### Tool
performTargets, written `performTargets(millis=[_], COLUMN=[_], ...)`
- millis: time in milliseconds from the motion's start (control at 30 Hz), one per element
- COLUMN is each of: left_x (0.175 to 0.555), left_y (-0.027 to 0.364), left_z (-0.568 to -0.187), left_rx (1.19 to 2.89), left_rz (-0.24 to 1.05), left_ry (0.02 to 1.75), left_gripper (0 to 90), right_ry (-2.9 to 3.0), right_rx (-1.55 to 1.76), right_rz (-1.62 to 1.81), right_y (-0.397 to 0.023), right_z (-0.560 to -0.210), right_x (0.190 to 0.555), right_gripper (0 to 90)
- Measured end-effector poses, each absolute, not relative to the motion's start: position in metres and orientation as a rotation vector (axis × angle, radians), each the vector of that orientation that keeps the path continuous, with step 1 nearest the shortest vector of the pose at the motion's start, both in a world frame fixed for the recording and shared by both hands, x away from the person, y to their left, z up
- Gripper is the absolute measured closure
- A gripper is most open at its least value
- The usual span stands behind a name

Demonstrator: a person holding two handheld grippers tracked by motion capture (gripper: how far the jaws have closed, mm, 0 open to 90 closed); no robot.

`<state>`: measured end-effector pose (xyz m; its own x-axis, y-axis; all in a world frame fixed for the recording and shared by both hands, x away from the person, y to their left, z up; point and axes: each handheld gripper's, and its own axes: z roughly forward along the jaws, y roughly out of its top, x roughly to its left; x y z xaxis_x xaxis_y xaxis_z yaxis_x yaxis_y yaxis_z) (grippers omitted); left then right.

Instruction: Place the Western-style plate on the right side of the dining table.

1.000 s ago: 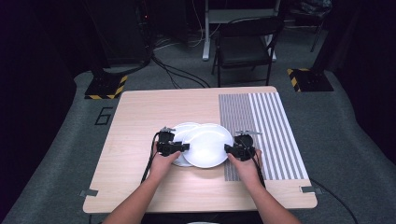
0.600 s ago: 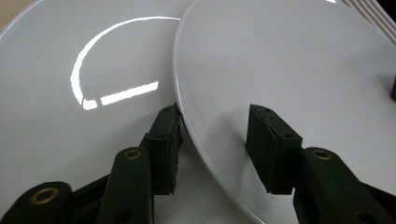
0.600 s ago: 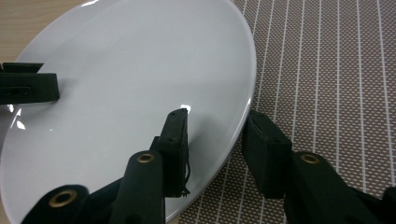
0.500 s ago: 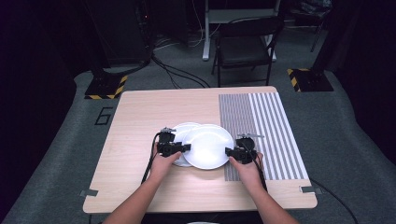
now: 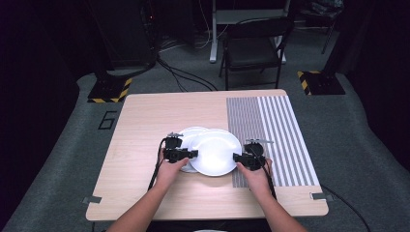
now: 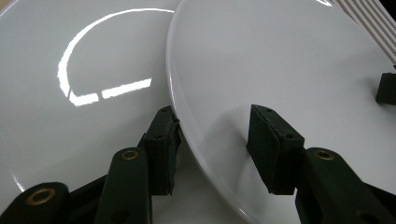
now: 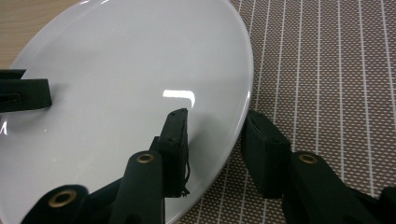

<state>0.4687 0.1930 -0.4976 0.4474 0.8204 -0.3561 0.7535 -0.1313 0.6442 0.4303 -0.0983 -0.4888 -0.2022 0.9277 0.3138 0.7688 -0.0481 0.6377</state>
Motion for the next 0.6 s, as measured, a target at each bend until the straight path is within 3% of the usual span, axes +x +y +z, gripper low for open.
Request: performTargets(millis=[600], left_x=[0.473], left_y=[0.189], left_z=[-0.487], left_rx=[1.906], left_rz=[0.116], left_ry=[1.319], left_gripper=[58.8], right_ry=[1.973], right_rx=[1.839], right_rz=[1.089], right_y=[-0.104], right_z=[-0.482], right_x=[0.433], right_gripper=[67.0])
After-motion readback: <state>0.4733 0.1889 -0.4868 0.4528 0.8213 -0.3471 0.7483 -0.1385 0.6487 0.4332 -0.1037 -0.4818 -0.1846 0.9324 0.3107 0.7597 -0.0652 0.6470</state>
